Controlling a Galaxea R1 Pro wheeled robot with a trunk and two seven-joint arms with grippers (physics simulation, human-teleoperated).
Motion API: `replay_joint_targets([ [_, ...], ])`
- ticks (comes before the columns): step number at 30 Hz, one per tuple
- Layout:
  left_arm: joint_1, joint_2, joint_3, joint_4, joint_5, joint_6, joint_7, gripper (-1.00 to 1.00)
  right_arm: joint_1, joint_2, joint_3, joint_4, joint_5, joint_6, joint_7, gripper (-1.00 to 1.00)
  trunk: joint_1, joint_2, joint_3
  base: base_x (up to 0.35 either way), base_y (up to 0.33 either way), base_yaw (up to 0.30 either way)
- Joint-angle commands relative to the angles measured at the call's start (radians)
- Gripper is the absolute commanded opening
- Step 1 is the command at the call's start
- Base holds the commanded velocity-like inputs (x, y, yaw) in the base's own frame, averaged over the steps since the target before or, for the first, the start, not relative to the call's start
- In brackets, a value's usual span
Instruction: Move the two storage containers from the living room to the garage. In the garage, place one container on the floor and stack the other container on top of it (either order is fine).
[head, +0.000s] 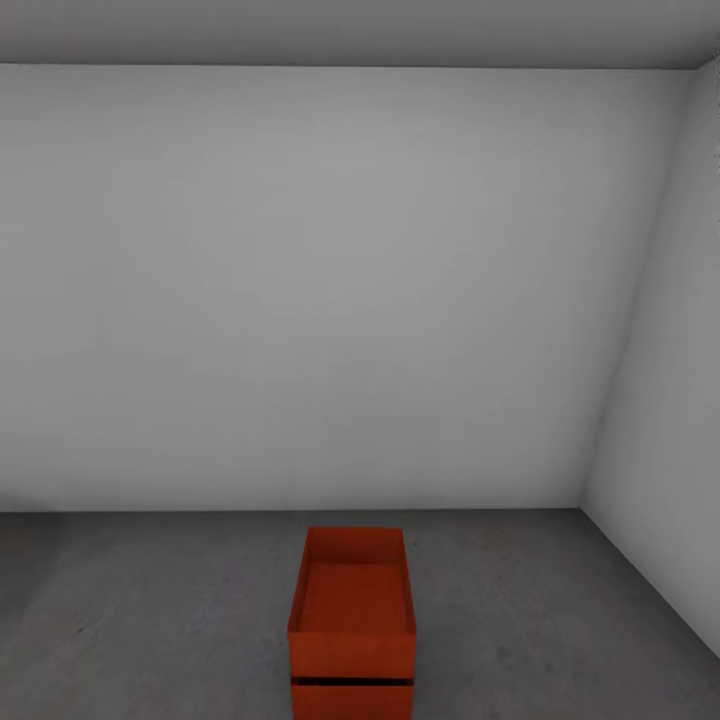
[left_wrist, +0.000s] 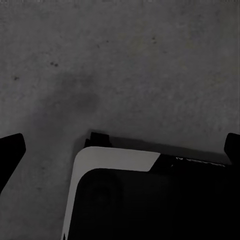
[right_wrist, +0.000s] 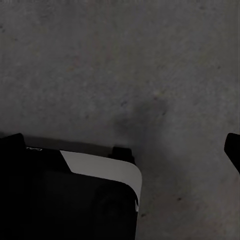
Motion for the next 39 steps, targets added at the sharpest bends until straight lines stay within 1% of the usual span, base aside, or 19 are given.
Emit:
replay_joint_targets([
  [1,-0.001,0.000,-0.008,0.000,0.010,0.001,-0.003,1.00,-0.001,0.001,0.008,0.003,-0.010,-0.006,0.000,1.00,0.000,-0.001,0.000,0.000,0.000,0.000],
  [18,-0.001,0.000,-0.008,0.000,0.010,0.001,-0.003,1.00,-0.001,0.001,0.008,0.003,-0.010,-0.003,-0.001,1.00,0.000,-0.001,0.026,0.000,0.000,0.000],
  [26,-0.001,-0.001,-0.008,0.000,0.010,0.001,-0.003,1.00,-0.001,0.001,0.009,0.003,-0.010,0.008,-0.007,1.00,0.000,-0.001,0.028,0.000,0.000,0.000],
  [39,-0.001,0.000,-0.008,0.000,0.010,0.001,-0.003,1.00,-0.001,0.002,0.009,0.003,-0.010,0.003,-0.008,1.00,0.000,-0.001,0.028,0.000,0.000,0.000],
])
